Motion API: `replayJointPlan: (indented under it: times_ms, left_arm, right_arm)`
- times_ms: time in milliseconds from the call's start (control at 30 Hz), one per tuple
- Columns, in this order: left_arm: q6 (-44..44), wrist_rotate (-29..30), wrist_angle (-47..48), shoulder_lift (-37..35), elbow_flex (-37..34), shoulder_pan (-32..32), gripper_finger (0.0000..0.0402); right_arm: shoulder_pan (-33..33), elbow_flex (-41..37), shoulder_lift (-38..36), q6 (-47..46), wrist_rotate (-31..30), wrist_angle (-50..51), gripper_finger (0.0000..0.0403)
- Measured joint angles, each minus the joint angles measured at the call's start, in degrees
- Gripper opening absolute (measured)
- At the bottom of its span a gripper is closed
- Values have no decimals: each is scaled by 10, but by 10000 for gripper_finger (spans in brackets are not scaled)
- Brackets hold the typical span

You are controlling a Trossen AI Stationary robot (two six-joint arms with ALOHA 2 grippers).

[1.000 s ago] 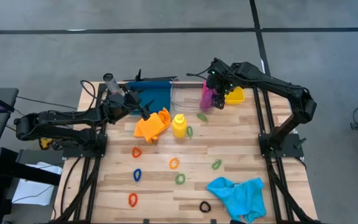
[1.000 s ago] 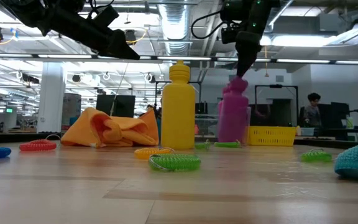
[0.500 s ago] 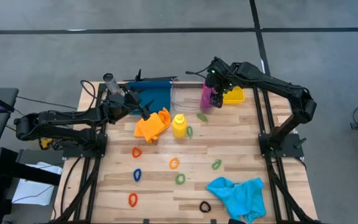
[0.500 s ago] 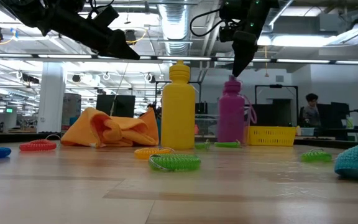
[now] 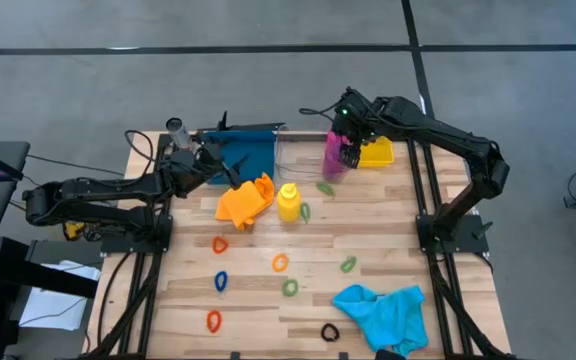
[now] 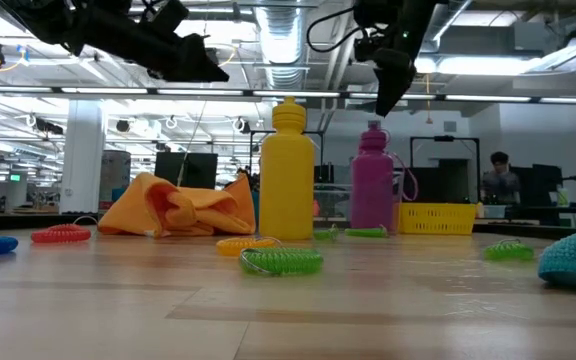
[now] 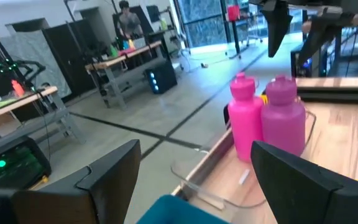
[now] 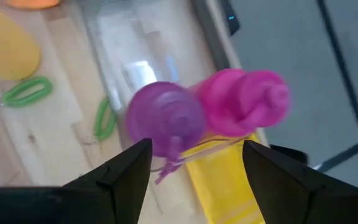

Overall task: Pick & Place Sports Items
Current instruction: Put the yellow tumbler into the transparent bin

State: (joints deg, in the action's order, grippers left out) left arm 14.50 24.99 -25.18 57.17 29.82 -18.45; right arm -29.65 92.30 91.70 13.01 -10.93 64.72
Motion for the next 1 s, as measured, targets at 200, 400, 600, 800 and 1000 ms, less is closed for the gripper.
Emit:
replayJointPlan:
  times_ms: [200,400,600,800,1000]
  left_arm:
    - [-18,0,-2,0,0,0,300]
    - [-24,0,-44,0,0,0,300]
    - [-14,-7,-63,0,0,0,300]
    - [-48,-141,-53,0,0,1,300]
    - [-129,-196,-12,0,0,1,300]
  right_arm:
    - [11,21,-6,5,-3,5,244]
    - [31,21,-33,11,-19,14,244]
    - [43,21,-59,8,-20,6,244]
    - [73,16,-59,-12,-21,-21,244]
    - [117,-36,-71,-38,-82,-71,244]
